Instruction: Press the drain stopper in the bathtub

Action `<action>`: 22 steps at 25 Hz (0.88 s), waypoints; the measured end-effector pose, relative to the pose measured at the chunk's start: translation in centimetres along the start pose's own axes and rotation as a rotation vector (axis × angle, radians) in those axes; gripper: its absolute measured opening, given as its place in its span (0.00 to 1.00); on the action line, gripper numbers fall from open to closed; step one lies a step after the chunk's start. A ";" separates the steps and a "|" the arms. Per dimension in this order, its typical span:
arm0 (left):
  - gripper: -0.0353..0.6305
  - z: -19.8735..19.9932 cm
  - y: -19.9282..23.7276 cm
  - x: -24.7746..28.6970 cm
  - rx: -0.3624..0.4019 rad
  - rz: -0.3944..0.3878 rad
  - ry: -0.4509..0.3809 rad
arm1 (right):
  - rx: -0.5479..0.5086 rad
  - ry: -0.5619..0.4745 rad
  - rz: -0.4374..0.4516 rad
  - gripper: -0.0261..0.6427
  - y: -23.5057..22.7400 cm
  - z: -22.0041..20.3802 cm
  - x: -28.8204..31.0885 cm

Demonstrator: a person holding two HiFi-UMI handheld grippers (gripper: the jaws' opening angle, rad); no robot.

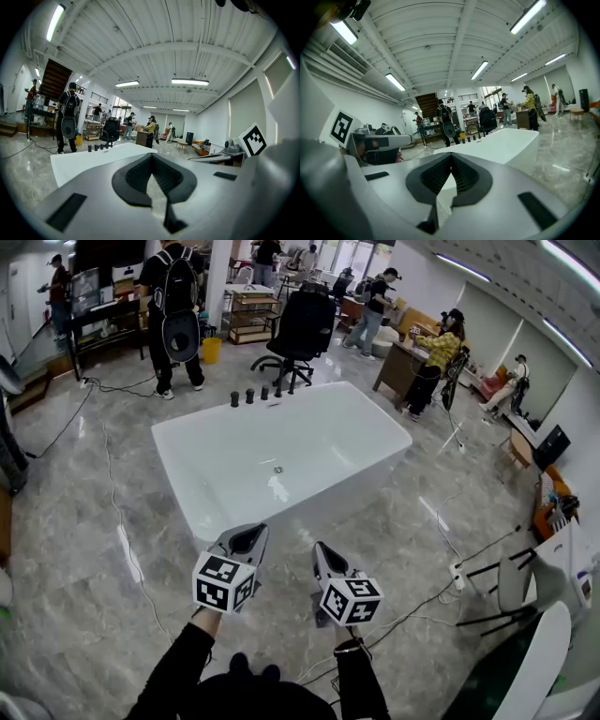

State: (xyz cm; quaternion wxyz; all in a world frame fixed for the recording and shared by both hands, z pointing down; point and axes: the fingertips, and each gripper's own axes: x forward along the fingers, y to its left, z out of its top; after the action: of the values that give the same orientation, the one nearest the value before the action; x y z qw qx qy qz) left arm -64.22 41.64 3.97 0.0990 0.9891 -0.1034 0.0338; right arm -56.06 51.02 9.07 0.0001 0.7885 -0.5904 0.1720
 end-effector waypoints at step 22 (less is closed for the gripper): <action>0.06 0.1 4.7 -0.4 -0.019 0.000 -0.008 | -0.035 0.023 -0.055 0.04 1.3 1.3 2.8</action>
State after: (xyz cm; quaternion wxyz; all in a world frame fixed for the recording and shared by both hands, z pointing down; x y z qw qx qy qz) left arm -65.56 37.19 4.76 0.1079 0.9883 -0.1042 0.0286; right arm -56.23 47.76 8.36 0.0254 0.8022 -0.5716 0.1707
